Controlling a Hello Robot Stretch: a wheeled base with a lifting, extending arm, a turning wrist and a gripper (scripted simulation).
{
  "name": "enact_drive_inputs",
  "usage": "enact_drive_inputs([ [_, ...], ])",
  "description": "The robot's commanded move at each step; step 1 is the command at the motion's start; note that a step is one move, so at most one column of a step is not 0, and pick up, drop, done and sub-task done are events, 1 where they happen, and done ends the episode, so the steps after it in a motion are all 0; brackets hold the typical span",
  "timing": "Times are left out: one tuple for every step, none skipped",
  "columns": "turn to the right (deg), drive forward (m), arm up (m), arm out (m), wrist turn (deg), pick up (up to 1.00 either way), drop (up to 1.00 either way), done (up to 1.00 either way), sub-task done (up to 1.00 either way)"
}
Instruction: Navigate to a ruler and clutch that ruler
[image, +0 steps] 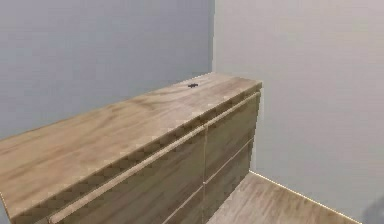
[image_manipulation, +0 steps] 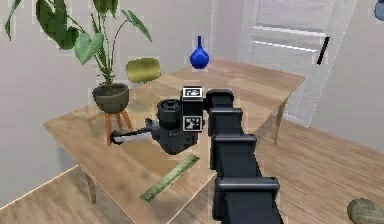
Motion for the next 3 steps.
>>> enact_drive_inputs([
  [0.0, 0.0, -0.3, 0.0, 0.0, 0.0, 0.0, 0.0, 0.0],
  [0.0, 0.0, 0.0, 0.0, 0.0, 1.0, 0.0, 0.0, 0.0],
  [0.0, 0.0, 0.1, 0.0, 0.0, 0.0, 0.0, 0.0, 0.0],
])
